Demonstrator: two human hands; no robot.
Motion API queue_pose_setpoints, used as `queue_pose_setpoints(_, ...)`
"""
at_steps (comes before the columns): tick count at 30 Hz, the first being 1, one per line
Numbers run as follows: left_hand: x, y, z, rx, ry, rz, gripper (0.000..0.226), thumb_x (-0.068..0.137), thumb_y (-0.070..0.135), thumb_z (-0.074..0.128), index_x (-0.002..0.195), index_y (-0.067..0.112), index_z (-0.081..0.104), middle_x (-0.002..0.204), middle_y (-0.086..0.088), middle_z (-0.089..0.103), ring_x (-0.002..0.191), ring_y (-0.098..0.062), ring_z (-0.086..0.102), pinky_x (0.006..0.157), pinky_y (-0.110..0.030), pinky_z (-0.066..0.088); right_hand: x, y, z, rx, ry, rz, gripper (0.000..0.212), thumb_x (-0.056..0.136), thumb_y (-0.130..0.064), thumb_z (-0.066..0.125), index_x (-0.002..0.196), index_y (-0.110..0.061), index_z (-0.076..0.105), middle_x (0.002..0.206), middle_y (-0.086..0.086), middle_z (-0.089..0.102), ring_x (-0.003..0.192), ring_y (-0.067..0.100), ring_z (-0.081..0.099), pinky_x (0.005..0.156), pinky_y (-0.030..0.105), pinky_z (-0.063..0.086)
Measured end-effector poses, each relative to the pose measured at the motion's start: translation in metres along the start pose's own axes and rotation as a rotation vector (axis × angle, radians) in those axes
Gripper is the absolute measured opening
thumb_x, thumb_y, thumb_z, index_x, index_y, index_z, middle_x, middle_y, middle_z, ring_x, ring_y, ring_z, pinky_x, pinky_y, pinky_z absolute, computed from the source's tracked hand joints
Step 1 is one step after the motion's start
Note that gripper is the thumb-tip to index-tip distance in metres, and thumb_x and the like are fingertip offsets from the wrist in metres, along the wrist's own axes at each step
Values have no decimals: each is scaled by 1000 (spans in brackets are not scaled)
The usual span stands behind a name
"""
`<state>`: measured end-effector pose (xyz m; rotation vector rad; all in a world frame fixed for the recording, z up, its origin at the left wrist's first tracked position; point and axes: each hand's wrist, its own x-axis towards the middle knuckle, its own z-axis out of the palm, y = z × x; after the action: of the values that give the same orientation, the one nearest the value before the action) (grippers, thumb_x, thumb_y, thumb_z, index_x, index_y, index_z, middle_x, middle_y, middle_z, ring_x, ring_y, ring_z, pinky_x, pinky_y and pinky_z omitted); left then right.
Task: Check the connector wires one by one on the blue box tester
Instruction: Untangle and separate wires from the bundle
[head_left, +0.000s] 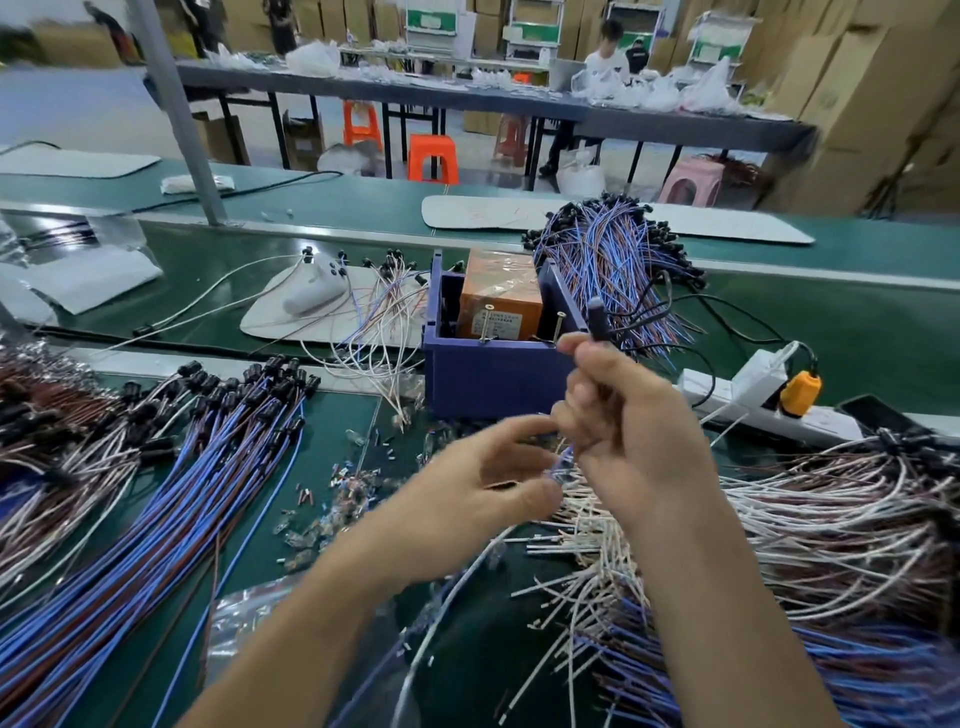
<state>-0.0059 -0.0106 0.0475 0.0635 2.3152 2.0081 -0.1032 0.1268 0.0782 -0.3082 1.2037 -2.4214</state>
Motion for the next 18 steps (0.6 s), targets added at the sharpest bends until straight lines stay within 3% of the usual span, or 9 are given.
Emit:
queue_pose_setpoints(2,1,-1,12,31,-88,-25,39,95,18,70,130,33,62,101,0,77,80,-13,71,76,-21,56,4,-11,2,106,159,-79,38,90,-4,61,54,-17,63,48,-2,43,37,10,22,40,22,25)
queue_pose_setpoints(4,0,-4,7,38,-85,-84,29,99,9,62,122,26,70,73,-1,71,48,-11,53,48,-19,44,6,-23,-5,140,272,-136,36,95,-6,60,60,-15,62,47,-3,41,37,10,21,39,22,27)
queue_pose_setpoints(6,-1,-5,-12,56,-10,-124,25,100,7,61,104,25,79,61,0,65,43,-8,41,43,-16,33,6,-34,-21,93,326,-163,24,100,-12,56,78,-9,66,48,-4,39,39,9,21,40,21,25)
queue_pose_setpoints(9,-5,-5,-45,242,212,-125,28,93,15,73,85,40,81,61,4,71,50,-14,47,50,-23,38,3,-42,-46,-153,341,-102,28,104,-17,51,88,-2,69,47,-2,39,39,9,21,40,22,19)
queue_pose_setpoints(13,-11,-10,-64,589,543,-101,22,75,36,88,75,55,76,61,19,72,58,2,67,60,-22,55,-11,-42,-52,-930,177,25,30,97,-12,62,71,-7,77,54,4,58,41,13,36,42,23,26)
queue_pose_setpoints(14,-10,-10,-62,563,537,-70,21,73,36,89,73,53,76,60,19,71,55,4,65,56,-18,52,-15,-41,-47,-1089,93,55,29,96,-16,65,71,-10,79,63,0,69,46,13,49,48,26,33)
queue_pose_setpoints(16,-7,-8,-52,465,396,-42,12,70,36,89,70,44,80,60,14,72,50,4,60,50,-12,45,-22,-33,-32,-1254,-71,119,22,96,-26,69,79,-20,82,84,-8,79,80,13,71,71,38,50)
queue_pose_setpoints(17,-6,-7,-45,412,321,-32,8,68,39,88,71,41,81,60,12,72,50,4,57,51,-14,44,-23,-26,-24,-1276,-136,142,17,95,-31,69,86,-25,82,90,-6,79,93,20,72,85,46,53)
queue_pose_setpoints(18,-5,-6,-40,356,268,-10,9,66,42,86,72,37,82,59,9,71,50,1,56,52,-16,44,-23,-18,-17,-1279,-193,155,16,95,-36,68,92,-27,81,89,-3,79,93,26,72,88,47,53)
